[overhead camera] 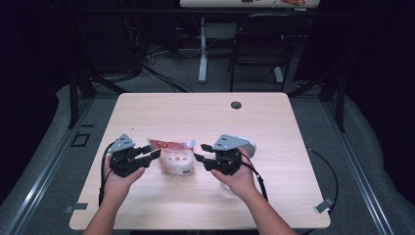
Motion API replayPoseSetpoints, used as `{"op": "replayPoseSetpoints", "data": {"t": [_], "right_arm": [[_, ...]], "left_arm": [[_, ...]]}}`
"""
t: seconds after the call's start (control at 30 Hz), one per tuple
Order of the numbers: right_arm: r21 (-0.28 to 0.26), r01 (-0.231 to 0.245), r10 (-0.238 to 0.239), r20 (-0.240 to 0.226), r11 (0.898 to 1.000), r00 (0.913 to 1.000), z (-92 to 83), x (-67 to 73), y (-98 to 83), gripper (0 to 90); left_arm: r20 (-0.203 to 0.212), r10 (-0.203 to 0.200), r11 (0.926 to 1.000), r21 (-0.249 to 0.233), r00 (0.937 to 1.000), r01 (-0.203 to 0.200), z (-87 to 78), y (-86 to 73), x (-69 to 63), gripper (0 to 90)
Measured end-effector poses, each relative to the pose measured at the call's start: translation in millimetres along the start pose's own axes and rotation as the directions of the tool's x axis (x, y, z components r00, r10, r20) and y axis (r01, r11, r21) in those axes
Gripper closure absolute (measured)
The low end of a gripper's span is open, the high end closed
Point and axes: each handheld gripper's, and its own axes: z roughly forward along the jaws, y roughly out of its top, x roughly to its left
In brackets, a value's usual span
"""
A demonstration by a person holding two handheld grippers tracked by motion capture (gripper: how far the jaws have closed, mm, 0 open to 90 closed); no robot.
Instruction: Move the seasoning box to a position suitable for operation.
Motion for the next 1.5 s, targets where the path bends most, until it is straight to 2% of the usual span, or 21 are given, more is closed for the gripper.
{"op": "replayPoseSetpoints", "data": {"t": [0.37, 0.5, 0.63, 0.73, 1.07, 1.5], "right_arm": [[-0.01, 0.015, -0.015, -0.009, 1.0, 0.9998, 12.2, 8.0, 8.8, 58.2], [-0.005, 0.033, -0.033, 0.006, 0.999, 0.9994, 15.5, 11.0, 9.7, 62.7], [-0.006, 0.034, -0.034, 0.017, 0.999, 0.9993, 15.2, 10.6, 9.8, 66.7], [0.001, 0.045, -0.045, 0.035, 0.999, 0.9984, 13.8, 10.9, 10.2, 73.0], [0.004, 0.055, -0.055, 0.047, 0.998, 0.9974, 12.9, 11.4, 10.5, 76.6], [0.018, 0.109, -0.11, 0.059, 0.994, 0.9922, 6.1, 18.5, 10.7, 81.1]], "left_arm": [[0.004, 0.004, 1.0, 0.0, 1.0, -0.004, -1.1, -0.5, -0.7, 64.1], [0.002, 0.008, 1.0, 0.002, 1.0, -0.008, -1.7, -0.6, -1.6, 66.2], [-0.013, 0.016, 0.9999, 0.004, 0.9998, -0.016, -2.1, -0.8, -2.5, 68.1], [-0.019, 0.02, 0.9998, 0.007, 0.9996, -0.02, -2.9, -0.8, -2.4, 71.7], [-0.022, 0.03, 0.9995, 0.005, 0.9993, -0.03, -3.2, -1.1, -2.8, 78.4], [-0.013, 0.037, 0.9992, 0.015, 0.9992, -0.037, -3.6, -0.5, -7.3, 84.8]]}}
